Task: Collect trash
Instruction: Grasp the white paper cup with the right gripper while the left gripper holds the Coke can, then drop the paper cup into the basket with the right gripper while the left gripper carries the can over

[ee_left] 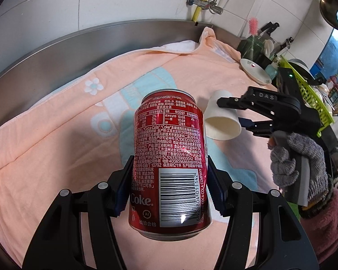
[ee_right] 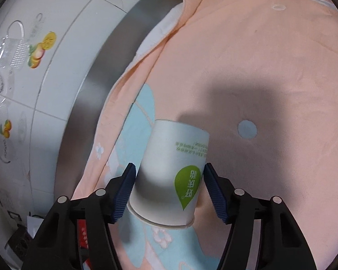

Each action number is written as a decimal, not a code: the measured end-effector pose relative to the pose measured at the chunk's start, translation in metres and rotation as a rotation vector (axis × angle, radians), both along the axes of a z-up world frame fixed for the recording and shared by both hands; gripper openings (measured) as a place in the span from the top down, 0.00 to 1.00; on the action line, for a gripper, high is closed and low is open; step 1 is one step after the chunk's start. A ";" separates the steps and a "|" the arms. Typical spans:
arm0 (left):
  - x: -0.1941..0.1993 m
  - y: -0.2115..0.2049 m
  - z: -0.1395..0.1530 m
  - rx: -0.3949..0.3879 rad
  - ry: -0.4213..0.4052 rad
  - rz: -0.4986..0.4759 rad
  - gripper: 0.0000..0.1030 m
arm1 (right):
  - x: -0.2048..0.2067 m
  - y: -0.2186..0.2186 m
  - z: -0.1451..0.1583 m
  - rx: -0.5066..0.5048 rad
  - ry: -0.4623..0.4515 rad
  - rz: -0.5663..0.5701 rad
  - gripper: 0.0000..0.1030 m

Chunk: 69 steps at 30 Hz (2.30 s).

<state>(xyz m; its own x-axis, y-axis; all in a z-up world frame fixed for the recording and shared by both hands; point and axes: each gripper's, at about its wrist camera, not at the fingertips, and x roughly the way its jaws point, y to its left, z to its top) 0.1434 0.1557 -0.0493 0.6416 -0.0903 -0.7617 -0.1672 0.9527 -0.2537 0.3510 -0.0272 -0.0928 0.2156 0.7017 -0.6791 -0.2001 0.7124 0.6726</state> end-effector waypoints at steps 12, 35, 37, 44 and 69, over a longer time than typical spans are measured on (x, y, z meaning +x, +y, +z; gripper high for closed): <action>0.000 -0.035 0.010 0.000 -0.015 -0.069 0.43 | -0.051 -0.054 0.034 -0.005 -0.113 0.008 0.44; 0.026 -0.223 0.010 0.000 0.018 -0.427 0.43 | -0.180 -0.311 0.001 -0.485 -0.213 -0.248 0.44; 0.029 -0.240 0.006 0.002 0.030 -0.456 0.43 | -0.186 -0.319 -0.006 -0.523 -0.212 -0.253 0.44; 0.035 -0.297 -0.010 0.028 0.073 -0.543 0.43 | -0.196 -0.346 -0.031 -0.532 -0.160 -0.291 0.44; 0.043 -0.383 -0.070 0.026 0.217 -0.646 0.42 | -0.237 -0.374 -0.009 -0.457 -0.228 -0.375 0.33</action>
<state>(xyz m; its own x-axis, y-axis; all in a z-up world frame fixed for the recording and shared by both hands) 0.1863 -0.2275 -0.1197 0.2971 -0.3838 -0.8743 0.3929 0.8837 -0.2544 0.1138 -0.4009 -0.1018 0.5655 0.2007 -0.8000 0.0163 0.9670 0.2541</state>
